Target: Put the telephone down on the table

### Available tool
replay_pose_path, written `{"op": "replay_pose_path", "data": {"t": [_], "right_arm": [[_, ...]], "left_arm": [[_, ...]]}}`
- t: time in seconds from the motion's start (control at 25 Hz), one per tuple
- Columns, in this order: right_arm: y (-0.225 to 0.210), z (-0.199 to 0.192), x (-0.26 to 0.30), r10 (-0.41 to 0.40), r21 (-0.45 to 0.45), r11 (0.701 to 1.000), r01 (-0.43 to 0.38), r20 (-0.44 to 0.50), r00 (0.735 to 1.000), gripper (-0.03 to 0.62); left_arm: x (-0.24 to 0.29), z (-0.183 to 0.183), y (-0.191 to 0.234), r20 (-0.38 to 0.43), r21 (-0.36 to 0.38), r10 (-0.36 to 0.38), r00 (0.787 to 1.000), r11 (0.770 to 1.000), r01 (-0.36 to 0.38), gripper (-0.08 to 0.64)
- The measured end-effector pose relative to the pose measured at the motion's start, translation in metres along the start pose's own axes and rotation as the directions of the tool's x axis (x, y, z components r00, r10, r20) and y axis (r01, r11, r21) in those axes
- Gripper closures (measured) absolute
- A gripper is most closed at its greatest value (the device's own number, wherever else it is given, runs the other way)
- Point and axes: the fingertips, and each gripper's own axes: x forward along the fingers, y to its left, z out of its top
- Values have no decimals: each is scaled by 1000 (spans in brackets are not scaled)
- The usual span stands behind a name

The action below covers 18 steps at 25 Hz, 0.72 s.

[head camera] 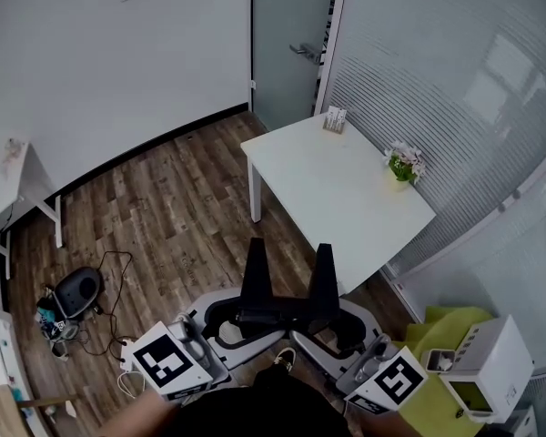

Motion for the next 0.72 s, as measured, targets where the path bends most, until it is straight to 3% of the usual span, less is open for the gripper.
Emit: {"op": "replay_pose_path", "data": {"t": [0.4, 0.72], "right_arm": [[-75, 2, 18, 23, 19, 1000, -23, -12, 1000, 359], [-120, 1, 70, -38, 24, 999, 38, -18, 999, 359]], "left_arm": [[57, 6, 51, -12, -20, 13, 1000, 1000, -13, 313], [70, 6, 121, -40, -30, -26, 999, 999, 25, 314]]}}
